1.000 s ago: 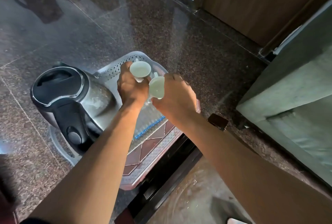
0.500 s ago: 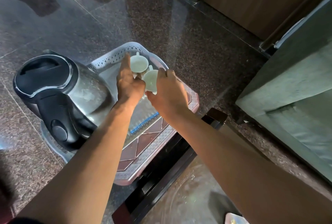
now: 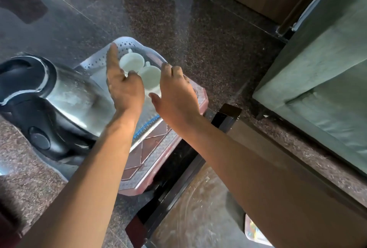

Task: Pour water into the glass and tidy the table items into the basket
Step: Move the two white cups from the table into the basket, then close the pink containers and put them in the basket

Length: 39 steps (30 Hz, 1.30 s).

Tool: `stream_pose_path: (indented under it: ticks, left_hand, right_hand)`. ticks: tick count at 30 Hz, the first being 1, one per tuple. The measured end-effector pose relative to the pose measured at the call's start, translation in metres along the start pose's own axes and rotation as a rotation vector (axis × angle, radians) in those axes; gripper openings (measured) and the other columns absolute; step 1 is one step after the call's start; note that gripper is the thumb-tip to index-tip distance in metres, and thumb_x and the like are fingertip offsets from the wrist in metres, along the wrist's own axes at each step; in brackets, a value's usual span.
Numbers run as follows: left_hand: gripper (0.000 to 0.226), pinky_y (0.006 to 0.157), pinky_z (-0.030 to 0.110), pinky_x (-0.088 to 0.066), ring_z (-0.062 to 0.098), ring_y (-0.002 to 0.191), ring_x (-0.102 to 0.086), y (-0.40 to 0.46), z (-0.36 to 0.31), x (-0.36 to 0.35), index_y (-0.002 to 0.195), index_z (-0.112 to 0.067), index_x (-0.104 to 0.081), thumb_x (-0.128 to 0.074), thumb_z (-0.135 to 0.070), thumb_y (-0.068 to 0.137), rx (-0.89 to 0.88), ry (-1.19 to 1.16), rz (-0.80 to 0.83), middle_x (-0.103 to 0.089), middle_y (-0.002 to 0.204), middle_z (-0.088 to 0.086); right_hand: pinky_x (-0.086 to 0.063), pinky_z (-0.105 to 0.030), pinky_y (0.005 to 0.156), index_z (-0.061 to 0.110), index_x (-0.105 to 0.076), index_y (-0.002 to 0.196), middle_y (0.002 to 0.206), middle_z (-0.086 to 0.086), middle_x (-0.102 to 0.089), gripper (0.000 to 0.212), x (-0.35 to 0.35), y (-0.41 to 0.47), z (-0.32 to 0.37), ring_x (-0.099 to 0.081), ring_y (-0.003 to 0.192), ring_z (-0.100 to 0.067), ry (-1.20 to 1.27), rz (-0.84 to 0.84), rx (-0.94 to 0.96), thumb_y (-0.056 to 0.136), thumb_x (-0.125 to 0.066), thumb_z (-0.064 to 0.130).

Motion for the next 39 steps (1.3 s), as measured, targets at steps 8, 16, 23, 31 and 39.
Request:
stream_pose_path:
  ticks: [8,16,23,31,39]
  left_hand:
    - [0.052,0.111,0.014,-0.047,0.042,0.144,-0.057,-0.140,-0.048,-0.008,0.150,0.010,-0.053,-0.054,0.008,0.098,-0.217,-0.128,0.243,-0.059,0.151,0.030]
    - [0.047,0.106,0.031,-0.054,0.023,0.132,-0.068,-0.286,-0.029,-0.030,0.141,-0.010,-0.058,-0.058,0.007,0.098,-0.216,-0.172,0.457,-0.068,0.142,0.015]
    - [0.051,0.101,0.023,-0.056,0.023,0.122,-0.075,-0.417,-0.015,-0.067,0.136,-0.024,-0.064,-0.059,0.006,0.096,-0.044,-0.182,0.730,-0.075,0.132,0.005]
    - [0.039,0.100,0.023,-0.055,0.018,0.119,-0.076,-0.551,0.008,-0.087,0.126,-0.029,-0.068,-0.062,-0.007,0.095,0.127,-0.049,0.975,-0.079,0.128,-0.004]
    - [0.038,0.097,0.015,-0.056,0.009,0.115,-0.077,-0.634,0.027,-0.109,0.121,-0.028,-0.072,-0.064,-0.015,0.086,0.280,0.069,1.120,-0.081,0.123,-0.006]
  right_hand:
    - [-0.041,-0.041,0.116,0.010,-0.046,0.156,0.144,-0.010,-0.061,0.066,0.069,-0.077,-0.045,-0.055,0.134,-0.030,0.123,-0.128,-0.131,0.101,-0.060,0.044]
    - [-0.046,-0.032,0.098,0.011,-0.055,0.150,0.118,-0.004,-0.069,0.051,0.112,-0.256,-0.130,-0.059,0.108,-0.022,0.222,-0.189,-0.297,0.103,-0.063,0.029]
    - [-0.056,-0.044,0.096,0.008,-0.064,0.140,0.123,-0.009,-0.073,0.043,0.130,-0.395,-0.196,-0.068,0.109,-0.032,0.141,-0.214,-0.482,0.098,-0.066,0.016]
    - [-0.048,-0.036,0.098,0.012,-0.068,0.133,0.125,-0.007,-0.072,0.042,0.144,-0.516,-0.272,-0.064,0.109,-0.027,0.029,-0.173,-0.663,0.092,-0.071,0.022]
    - [-0.041,-0.044,0.108,0.018,-0.051,0.149,0.145,-0.016,-0.052,0.059,0.127,-0.625,-0.374,-0.045,0.131,-0.038,-0.096,0.192,-1.151,0.096,-0.064,0.038]
Point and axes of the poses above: each hand's wrist, its own y-axis towards the middle knuckle, its own x-axis out of the back of the hand, z = x × y, the point moved 5 cm from there along y, towards the middle knuckle
